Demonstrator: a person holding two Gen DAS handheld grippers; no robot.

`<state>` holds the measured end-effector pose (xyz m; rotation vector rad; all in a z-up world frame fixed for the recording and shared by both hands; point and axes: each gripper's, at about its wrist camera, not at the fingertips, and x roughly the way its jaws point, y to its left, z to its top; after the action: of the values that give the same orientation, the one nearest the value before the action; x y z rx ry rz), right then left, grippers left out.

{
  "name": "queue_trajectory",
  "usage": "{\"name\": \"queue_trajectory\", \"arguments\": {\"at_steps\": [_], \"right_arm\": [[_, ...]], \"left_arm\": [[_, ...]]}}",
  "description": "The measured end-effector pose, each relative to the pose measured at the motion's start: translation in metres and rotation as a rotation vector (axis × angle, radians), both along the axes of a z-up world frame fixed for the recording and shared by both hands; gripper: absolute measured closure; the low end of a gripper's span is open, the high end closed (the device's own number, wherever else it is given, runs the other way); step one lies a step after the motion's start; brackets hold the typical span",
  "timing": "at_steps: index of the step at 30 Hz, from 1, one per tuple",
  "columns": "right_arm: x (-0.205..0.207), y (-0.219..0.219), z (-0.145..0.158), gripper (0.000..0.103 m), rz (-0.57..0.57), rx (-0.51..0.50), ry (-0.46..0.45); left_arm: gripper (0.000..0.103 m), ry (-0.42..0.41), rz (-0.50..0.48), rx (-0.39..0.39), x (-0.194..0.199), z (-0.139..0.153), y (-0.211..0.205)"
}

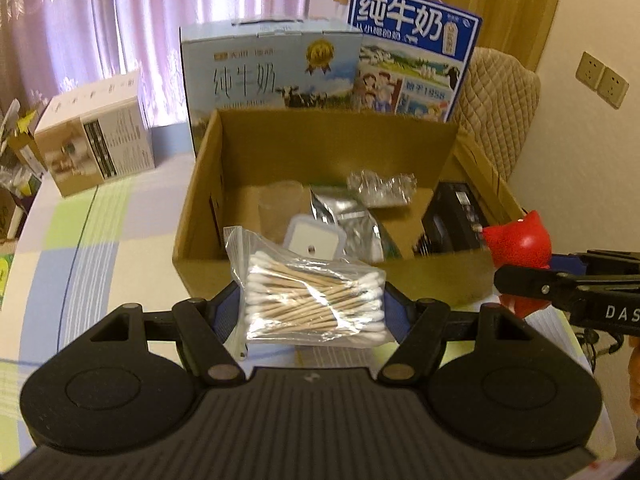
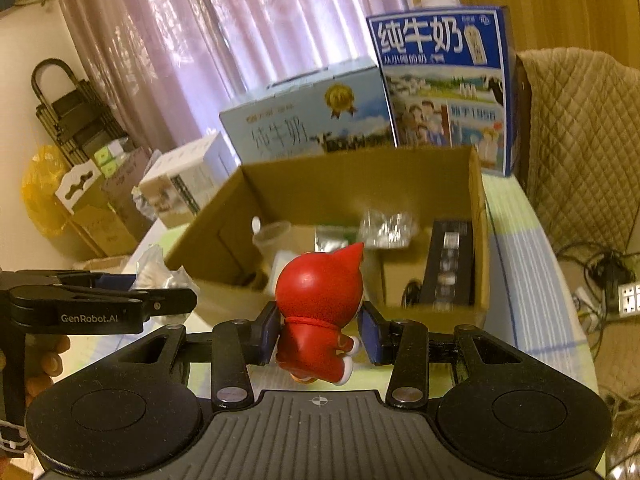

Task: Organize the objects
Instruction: 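Carry the cotton swabs with the left tool while the right tool carries the red figure to the box, then open the left tool to drop the swabs while the right tool releases the figure inside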

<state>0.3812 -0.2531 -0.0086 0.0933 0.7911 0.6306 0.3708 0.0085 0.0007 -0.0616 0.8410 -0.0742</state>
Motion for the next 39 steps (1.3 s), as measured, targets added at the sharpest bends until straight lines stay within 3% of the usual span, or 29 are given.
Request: {"name": "queue_trajectory", "arguments": {"at_steps": [14, 27, 34, 39], "right_arm": [[0.057, 0.008, 0.011, 0.063, -0.044, 0.003, -0.060], [0.087, 0.021, -0.034, 0.063, -0.084, -0.104, 0.034], [0.099, 0.026, -0.054, 0.063, -0.076, -0.165, 0.074], [0.105, 0.032, -0.059, 0.063, -0.064, -0.193, 0.074]], "left_arm": [[0.035, -0.004, -0.004, 0.059, 0.058, 0.001, 0.002], [0.035, 0.109, -0.001, 0.061, 0.088, -0.036, 0.001], [0.034, 0.195, -0.007, 0.131, 0.106, -0.058, -0.001], [0.033, 0.213, -0.022, 0.179, 0.116, -0.069, -0.002]]}}
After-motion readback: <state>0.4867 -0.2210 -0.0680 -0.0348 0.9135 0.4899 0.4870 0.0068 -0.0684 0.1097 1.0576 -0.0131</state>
